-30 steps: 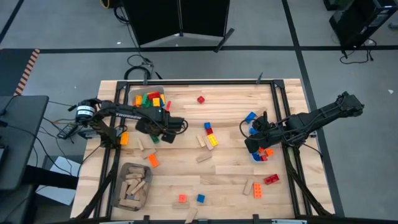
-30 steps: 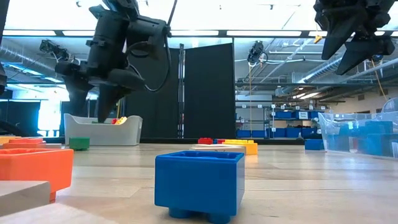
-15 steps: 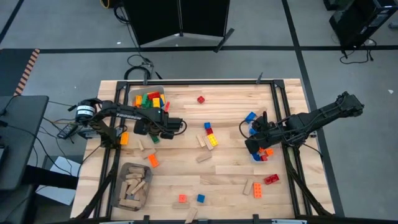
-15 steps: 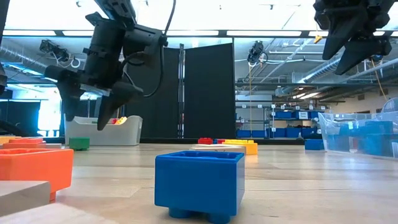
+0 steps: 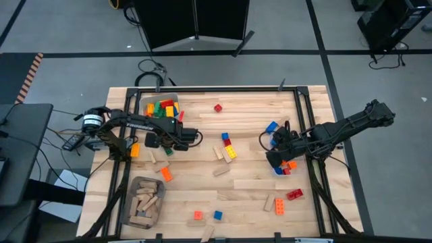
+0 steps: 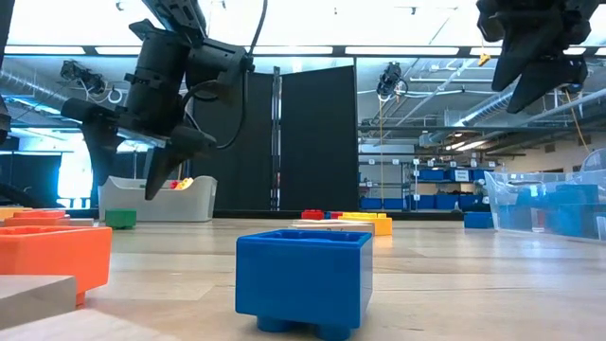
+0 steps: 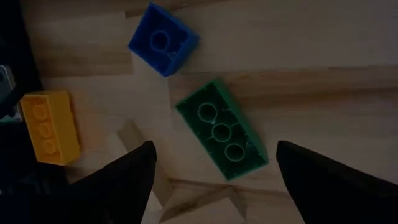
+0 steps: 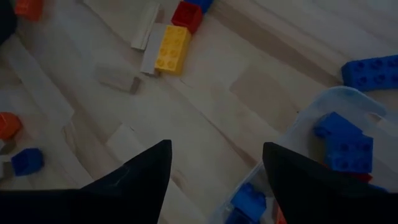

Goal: Sort blocks by size
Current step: Put the large green game piece into the gray bin

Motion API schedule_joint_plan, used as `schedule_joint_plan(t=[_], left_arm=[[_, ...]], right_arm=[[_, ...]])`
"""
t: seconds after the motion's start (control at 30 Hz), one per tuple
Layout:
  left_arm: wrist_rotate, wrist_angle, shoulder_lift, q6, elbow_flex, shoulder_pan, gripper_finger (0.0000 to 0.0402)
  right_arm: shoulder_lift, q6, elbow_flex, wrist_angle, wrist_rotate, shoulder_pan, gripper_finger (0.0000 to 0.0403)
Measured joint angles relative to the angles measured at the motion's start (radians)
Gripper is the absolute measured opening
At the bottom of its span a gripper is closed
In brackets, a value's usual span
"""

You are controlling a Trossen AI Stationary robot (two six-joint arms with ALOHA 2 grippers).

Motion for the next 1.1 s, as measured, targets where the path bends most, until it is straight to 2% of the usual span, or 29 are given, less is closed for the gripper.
schedule_joint_plan(t=[0.13,0.33,0.47,0.63,0.9,1.1], left_arm=[[0.006,0.001,0.0,-0.1,0.0,-0.003,0.0337],[0.006,0.042,0.0,-0.315,0.0,-0.024,0.0337],[-0.006,0.122,0.0,-0.382,-0.019,-0.026,0.0337],[-0.014,0.132,0.0,-0.47,-0.063,-0.03,0.0337],[-0.024,0.157,0.0,-0.521,-0.113,-0.04,0.0337],[-0.036,0.297,-0.005,-0.532,-0.192,-0.04,0.0315]], right_arm=[[0.0,-0.02,0.0,0.028,0.005,0.0,0.0266],[0.0,-0.23,0.0,0.067,-0.055,0.0,0.0266],[0.0,-0.312,0.0,0.084,-0.152,0.0,0.0264],[0.0,-0.385,0.0,0.114,-0.254,0.0,0.0265],[0.0,-0.41,0.0,0.119,-0.306,0.0,0.0263],[0.0,-0.41,0.0,0.118,-0.307,0.0,0.0265]])
